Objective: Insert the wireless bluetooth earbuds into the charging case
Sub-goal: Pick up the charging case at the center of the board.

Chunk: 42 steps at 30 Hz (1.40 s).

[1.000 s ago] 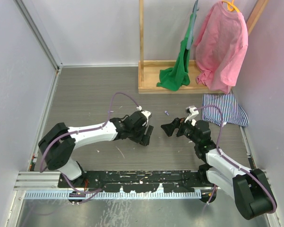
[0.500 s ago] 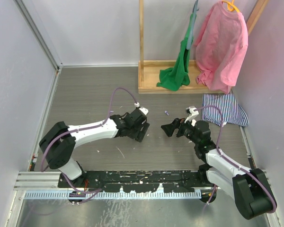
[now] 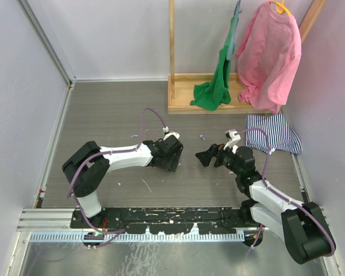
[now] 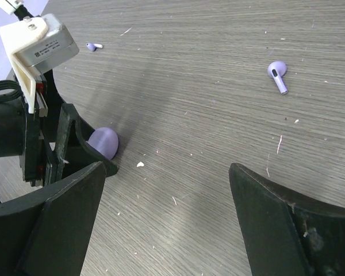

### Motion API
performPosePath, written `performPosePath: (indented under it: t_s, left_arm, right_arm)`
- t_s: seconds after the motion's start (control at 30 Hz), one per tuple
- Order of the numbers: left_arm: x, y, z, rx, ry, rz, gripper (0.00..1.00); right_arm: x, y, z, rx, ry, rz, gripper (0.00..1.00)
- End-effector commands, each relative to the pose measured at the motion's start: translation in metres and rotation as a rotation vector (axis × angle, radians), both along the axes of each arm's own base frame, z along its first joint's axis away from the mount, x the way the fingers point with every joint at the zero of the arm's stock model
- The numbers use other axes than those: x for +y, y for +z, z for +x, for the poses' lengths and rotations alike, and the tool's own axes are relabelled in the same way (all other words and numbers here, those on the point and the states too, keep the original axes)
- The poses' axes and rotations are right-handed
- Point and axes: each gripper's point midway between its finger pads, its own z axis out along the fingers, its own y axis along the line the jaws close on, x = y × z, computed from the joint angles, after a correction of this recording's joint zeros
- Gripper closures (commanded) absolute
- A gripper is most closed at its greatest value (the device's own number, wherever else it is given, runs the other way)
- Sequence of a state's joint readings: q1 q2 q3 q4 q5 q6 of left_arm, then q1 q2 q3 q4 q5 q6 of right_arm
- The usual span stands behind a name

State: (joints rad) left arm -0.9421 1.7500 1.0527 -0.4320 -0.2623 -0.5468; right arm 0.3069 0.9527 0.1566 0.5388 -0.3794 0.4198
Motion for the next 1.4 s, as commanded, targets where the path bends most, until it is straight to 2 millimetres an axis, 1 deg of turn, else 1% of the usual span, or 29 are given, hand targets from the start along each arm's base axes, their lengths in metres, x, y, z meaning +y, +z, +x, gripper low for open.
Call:
performPosePath:
  t_s: [0.0, 0.1, 0.23, 0.37, 0.43, 0.53, 0.77, 0.9, 1.13, 1.27, 1.37]
  left_arm:
    - [-0.010, 0.003, 0.019, -0.061, 0.039, -0.022, 0.30]
    - [-0.010, -0.003, 0.019, -0.057, 0.040, -0.010, 0.32]
    - [-0.007, -0.009, 0.017, -0.046, 0.038, 0.002, 0.40]
    - [-0.006, -0.006, 0.012, -0.043, 0.039, -0.021, 0.50]
    - [-0.004, -0.003, 0.011, -0.052, 0.037, -0.032, 0.52]
    - [-0.007, 0.005, 0.012, -0.083, 0.004, -0.063, 0.56]
    - [-0.011, 0.021, 0.017, -0.190, -0.081, -0.111, 0.59]
    - [-0.010, 0.034, 0.018, -0.264, -0.133, -0.130, 0.59]
    - [-0.016, 0.061, 0.011, -0.408, -0.224, -0.261, 0.60]
    - [-0.016, 0.075, 0.008, -0.502, -0.267, -0.333, 0.60]
    - [-0.020, 0.091, 0.005, -0.562, -0.297, -0.395, 0.60]
  right_arm:
    - [0.003, 0.013, 0.006, -0.062, 0.010, 0.006, 0.06]
    - [0.004, 0.012, 0.006, -0.060, 0.012, 0.007, 0.06]
    - [0.004, 0.014, 0.006, -0.062, 0.014, 0.011, 0.06]
    - [0.008, 0.013, 0.006, -0.046, 0.031, 0.018, 0.06]
    - [0.010, 0.013, 0.005, -0.034, 0.046, 0.026, 0.06]
    - [0.014, 0.013, 0.004, -0.027, 0.062, 0.036, 0.06]
    - [0.032, 0.014, -0.005, 0.018, 0.146, 0.067, 0.06]
    - [0.043, 0.026, -0.006, 0.018, 0.186, 0.055, 0.06]
    - [0.056, 0.042, -0.002, 0.030, 0.215, 0.003, 0.07]
    - [0.070, 0.050, -0.005, 0.038, 0.251, -0.035, 0.09]
    - [0.080, 0.055, -0.009, 0.047, 0.280, -0.083, 0.09]
